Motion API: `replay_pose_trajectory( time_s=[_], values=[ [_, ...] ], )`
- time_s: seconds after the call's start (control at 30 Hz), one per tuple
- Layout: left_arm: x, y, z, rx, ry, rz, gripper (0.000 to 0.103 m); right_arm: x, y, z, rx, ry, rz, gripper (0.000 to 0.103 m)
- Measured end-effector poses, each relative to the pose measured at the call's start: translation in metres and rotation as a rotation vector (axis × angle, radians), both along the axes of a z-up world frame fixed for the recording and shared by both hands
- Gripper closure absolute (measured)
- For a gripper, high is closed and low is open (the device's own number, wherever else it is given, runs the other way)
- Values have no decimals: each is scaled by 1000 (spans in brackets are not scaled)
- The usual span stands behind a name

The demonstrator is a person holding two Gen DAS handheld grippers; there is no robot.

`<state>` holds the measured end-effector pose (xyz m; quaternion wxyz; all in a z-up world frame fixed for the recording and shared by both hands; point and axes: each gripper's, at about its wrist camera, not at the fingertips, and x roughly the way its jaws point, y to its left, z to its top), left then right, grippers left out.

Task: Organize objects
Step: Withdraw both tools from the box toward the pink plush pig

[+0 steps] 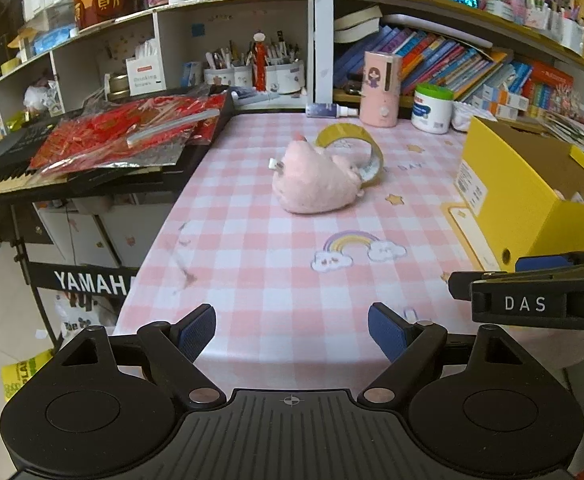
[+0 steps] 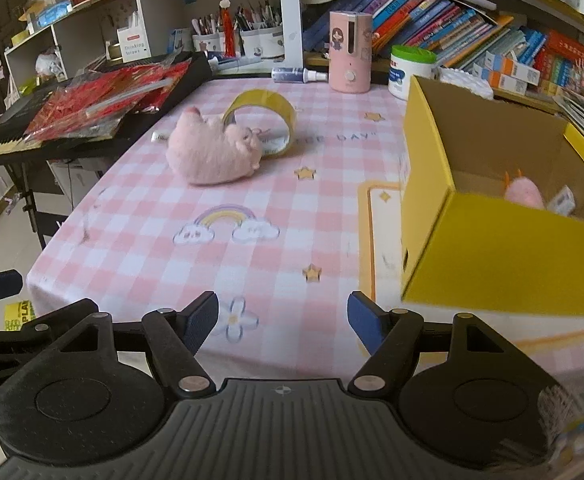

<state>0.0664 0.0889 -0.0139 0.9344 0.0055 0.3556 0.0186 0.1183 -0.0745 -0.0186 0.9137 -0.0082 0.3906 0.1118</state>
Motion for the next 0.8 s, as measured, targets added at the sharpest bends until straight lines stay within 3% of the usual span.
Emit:
replay_pose_trajectory(
  time_s=[0.7,0.8],
  values=[
    [103,-7,5,9,-5,86,17,127,4,14,31,-58,99,34],
    [119,-8,4,12,-7,90,9,150,6,14,24,-61,108,34]
  ],
)
